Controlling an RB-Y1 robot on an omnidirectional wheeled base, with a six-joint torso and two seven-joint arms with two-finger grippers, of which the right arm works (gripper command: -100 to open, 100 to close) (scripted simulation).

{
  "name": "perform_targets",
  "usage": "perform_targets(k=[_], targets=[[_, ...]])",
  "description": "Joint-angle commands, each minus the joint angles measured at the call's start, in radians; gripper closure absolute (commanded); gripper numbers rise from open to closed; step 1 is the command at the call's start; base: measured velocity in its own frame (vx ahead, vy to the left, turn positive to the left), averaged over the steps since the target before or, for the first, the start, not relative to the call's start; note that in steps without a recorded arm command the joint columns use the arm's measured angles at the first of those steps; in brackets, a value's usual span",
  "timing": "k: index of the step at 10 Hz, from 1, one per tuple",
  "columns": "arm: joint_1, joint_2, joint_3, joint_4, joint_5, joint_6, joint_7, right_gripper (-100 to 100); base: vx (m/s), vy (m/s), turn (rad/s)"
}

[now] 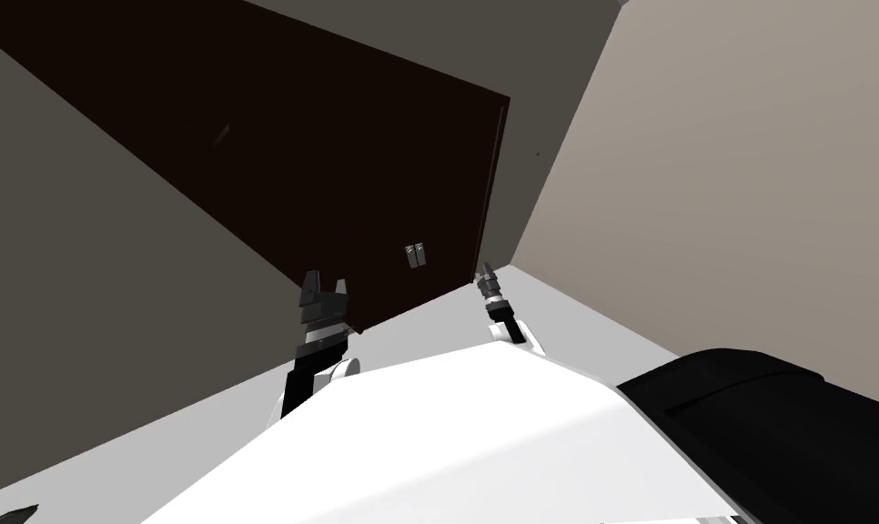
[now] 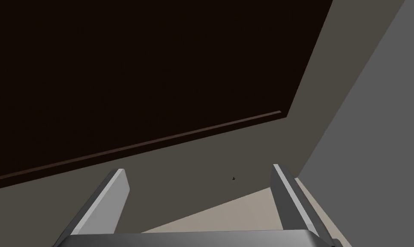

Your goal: Pull the door open

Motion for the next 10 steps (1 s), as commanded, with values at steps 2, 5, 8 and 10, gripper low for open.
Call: perform_targets(k=[2,5,8,10], targets=[[-0.023,-0.009,-0.001,0.048,0.019,0.005,-0.019,-100,0.102,0.049,0.066],[-0.047,-0.021,-0.004,0.102,0.040,0.009,-0.041,-100,0.092,0.044,0.069],[-0.079,-0.035,-0.007,0.175,0.067,0.014,-0.071,-100,0.141,0.069,0.094],[-0.095,-0.040,-0.009,0.210,0.081,0.016,-0.086,-100,0.135,0.033,0.067]])
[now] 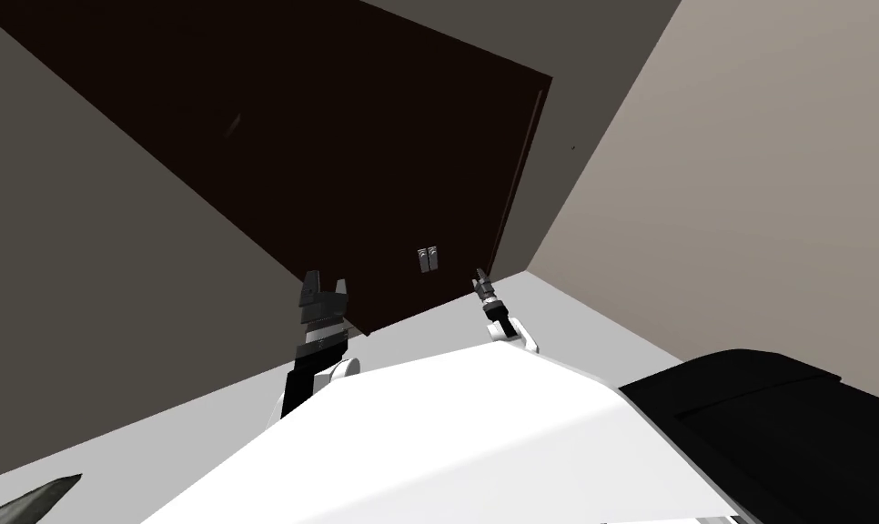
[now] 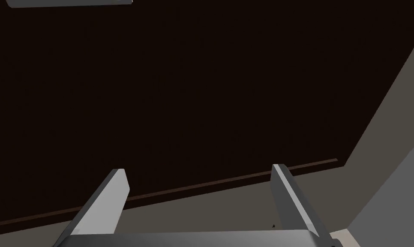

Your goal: Pull the door open

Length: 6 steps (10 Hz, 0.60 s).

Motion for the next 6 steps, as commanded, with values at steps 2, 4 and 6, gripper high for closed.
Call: perform_targets(k=[2,4,6], targets=[[-0.031,-0.008,-0.002,0.066,0.025,0.005,-0.026,-100,0.128,0.044,0.098],[-0.046,-0.013,-0.004,0.098,0.038,0.007,-0.039,-100,0.138,0.044,0.076],[-0.068,-0.020,-0.005,0.146,0.056,0.011,-0.059,-100,0.168,0.052,0.096]])
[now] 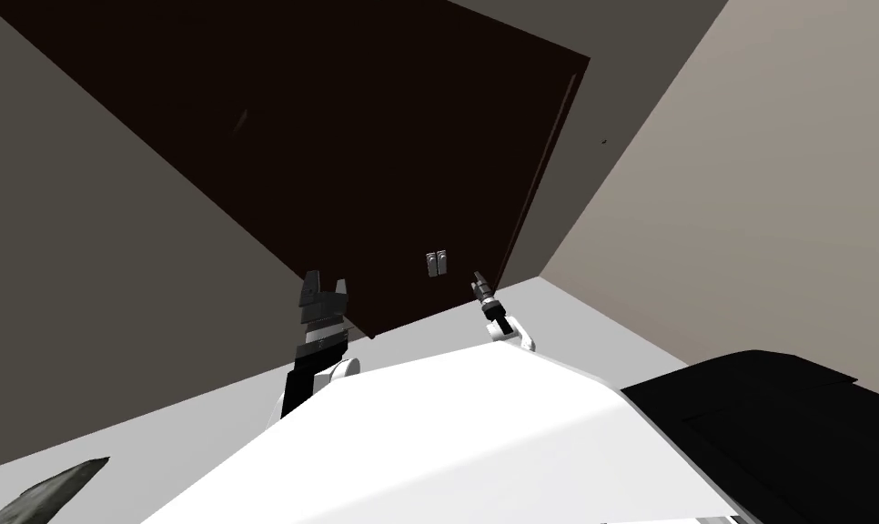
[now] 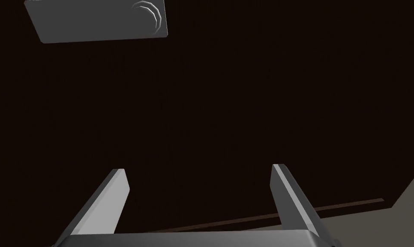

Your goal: Pull the door open

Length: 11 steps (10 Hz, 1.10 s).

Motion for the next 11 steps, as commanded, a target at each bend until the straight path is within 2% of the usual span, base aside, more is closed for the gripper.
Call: perform_targets(k=[1,5,8,11], targets=[[-0.014,0.002,-0.001,0.034,0.012,-0.004,-0.008,-100,0.140,0.036,0.057],[-0.046,-0.007,-0.003,0.103,0.038,0.001,-0.037,-100,0.117,0.031,0.065],[-0.078,-0.014,-0.005,0.169,0.064,0.004,-0.064,-100,0.165,0.035,0.094],[-0.103,-0.017,-0.004,0.214,0.082,0.007,-0.083,-100,0.159,0.032,0.083]])
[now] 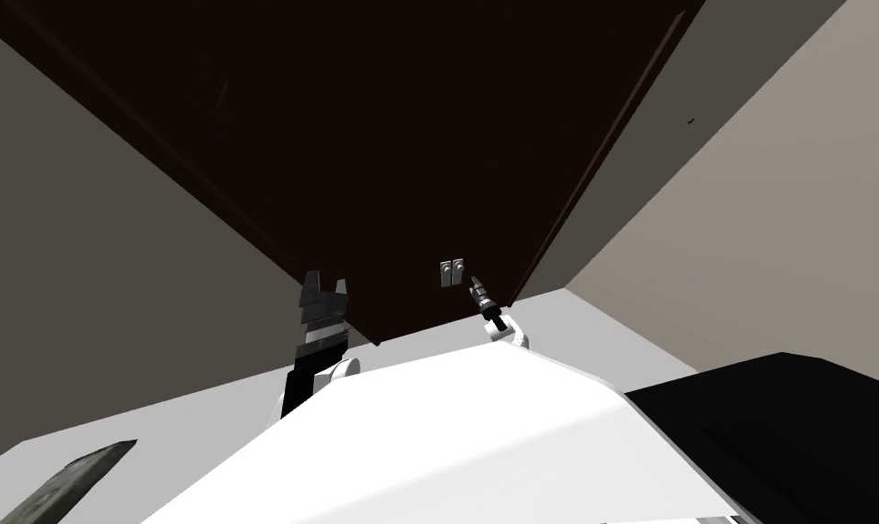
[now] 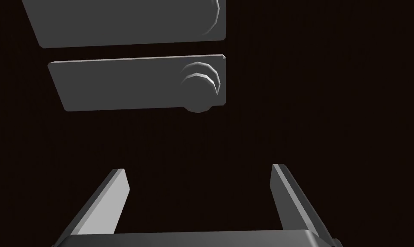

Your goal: Pull the door open

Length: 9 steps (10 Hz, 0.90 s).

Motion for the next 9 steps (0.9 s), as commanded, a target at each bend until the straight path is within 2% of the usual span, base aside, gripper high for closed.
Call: perform_targets(k=[1,2,5,9], targets=[[0.000,0.000,0.000,0.000,0.000,0.000,0.000,-100,0.077,0.016,0.016],[0.007,-0.013,-0.029,0.016,-0.005,0.003,0.000,-100,-0.035,-0.020,-0.035],[0.017,-0.036,-0.086,0.045,-0.018,0.006,0.002,-100,-0.091,-0.019,0.006],[0.023,-0.059,-0.146,0.076,-0.032,0.009,0.005,-100,-0.034,-0.015,0.028]])
